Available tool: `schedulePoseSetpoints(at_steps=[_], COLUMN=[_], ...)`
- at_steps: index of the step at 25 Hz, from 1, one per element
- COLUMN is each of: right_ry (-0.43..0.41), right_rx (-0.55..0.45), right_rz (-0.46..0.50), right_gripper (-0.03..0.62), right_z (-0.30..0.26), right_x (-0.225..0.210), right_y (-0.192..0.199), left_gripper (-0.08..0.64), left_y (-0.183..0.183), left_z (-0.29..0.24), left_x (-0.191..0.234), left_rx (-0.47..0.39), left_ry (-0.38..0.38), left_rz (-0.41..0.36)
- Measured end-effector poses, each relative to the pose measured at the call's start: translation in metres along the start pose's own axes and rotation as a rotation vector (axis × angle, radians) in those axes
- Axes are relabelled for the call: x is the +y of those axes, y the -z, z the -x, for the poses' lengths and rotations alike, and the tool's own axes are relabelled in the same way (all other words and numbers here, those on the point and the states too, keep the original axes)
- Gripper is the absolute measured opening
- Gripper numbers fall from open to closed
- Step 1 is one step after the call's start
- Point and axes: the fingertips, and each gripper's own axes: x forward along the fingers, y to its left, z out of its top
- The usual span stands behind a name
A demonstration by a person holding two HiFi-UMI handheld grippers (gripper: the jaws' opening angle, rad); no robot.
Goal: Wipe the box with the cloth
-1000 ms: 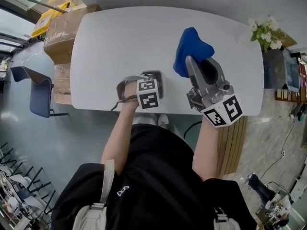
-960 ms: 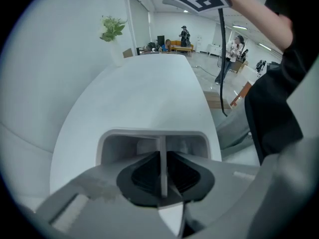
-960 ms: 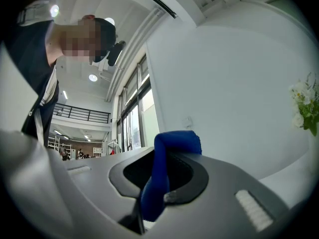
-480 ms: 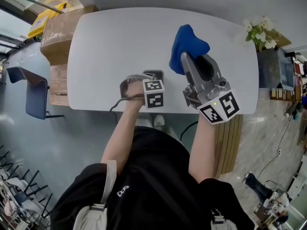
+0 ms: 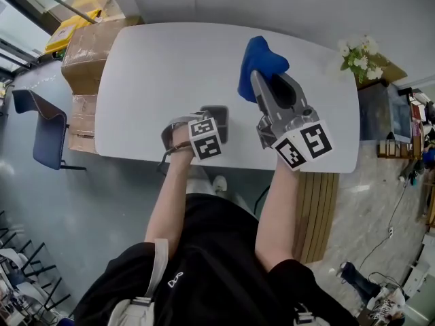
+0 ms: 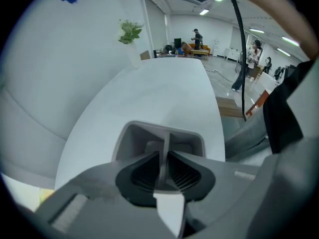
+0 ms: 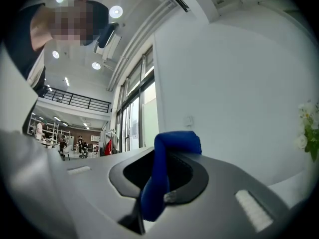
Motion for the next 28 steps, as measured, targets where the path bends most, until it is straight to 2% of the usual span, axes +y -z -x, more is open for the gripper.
schedulePoseSetpoints(at_steps=[2,4,8,12,14,15,18,22,25,28], right_ry=[0.024,0.036,0.041,0.046,0.041,0.038,0.045,0.067,0.073,0.064], right_rx=[0.012,0.022,0.024,0.011,-0.001,-0.008,-0.021,-0.022,-0.013,0.000], right_rz=[0.008,0.019,0.038,0.064,0.081,0.087,0.089,0.101,0.122,0.141], right_gripper=[0.057,0.057,0.057,0.057,0.057,0.057,0.055,0.055,0.054,0.053], right_z=[0.006,0.012,0.021,0.028,0.031,0.033,0.039,0.043,0.045,0.046], right_x=[0.000,0.005,0.017,0.033,0.040,0.043,0.044,0.043,0.046,0.050], right_y=[0.002,0.005,0.008,-0.001,-0.008,-0.011,-0.016,-0.019,-0.019,-0.017], left_gripper=[0.061,0.061,0.061,0.052,0.030,0.008,0.000,0.000,0.000,0.000], left_y=[-0.002,-0.013,-0.051,-0.072,-0.075,-0.076,-0.079,-0.083,-0.085,-0.089], left_z=[0.016,0.043,0.119,0.204,0.239,0.253,0.278,0.303,0.310,0.311], left_x=[0.006,0.018,0.044,0.061,0.064,0.064,0.062,0.058,0.057,0.056], left_rx=[-0.042,-0.147,-0.483,-0.809,-0.941,-0.980,-1.031,-1.087,-1.087,-1.083], left_ry=[-0.053,-0.134,-0.333,-0.506,-0.587,-0.633,-0.749,-0.844,-0.883,-0.881], left_rz=[0.055,0.132,0.323,0.518,0.610,0.631,0.638,0.665,0.692,0.712])
